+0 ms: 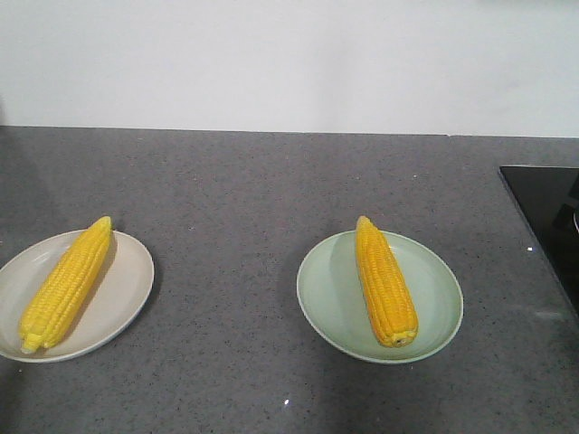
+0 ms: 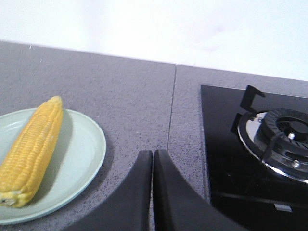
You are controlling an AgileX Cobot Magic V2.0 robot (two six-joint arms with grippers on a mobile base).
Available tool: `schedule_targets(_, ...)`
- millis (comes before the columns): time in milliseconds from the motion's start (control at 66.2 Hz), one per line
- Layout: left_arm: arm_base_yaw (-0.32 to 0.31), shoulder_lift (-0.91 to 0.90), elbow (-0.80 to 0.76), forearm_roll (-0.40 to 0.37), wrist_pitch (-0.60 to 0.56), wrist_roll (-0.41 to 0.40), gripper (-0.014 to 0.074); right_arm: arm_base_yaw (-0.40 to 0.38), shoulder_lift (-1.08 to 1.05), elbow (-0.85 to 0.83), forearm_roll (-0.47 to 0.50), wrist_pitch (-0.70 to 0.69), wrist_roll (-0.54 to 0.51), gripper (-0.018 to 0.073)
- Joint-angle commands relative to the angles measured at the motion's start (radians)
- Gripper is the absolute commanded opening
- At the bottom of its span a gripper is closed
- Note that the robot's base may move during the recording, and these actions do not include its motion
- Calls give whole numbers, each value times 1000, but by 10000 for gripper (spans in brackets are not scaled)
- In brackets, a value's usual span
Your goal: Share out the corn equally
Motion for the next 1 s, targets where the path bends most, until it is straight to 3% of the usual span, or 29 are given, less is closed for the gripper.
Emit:
schedule_targets(0, -3, -17, -17, -4, -74, -3, -7, -21, -87, 68, 33, -143, -4, -10)
schedule_targets(423, -3, -17, -17, -4, -74, -3, -7, -18, -332, 377, 55, -341, -4, -10)
schedule_targets(649, -3, -16, -17, -4, -74, -3, -7, 57, -331, 376, 54, -322, -23, -10)
schedule_targets(981, -3, -16, -17, -4, -74, -3, -6, 60, -329, 376, 56, -322, -24, -10)
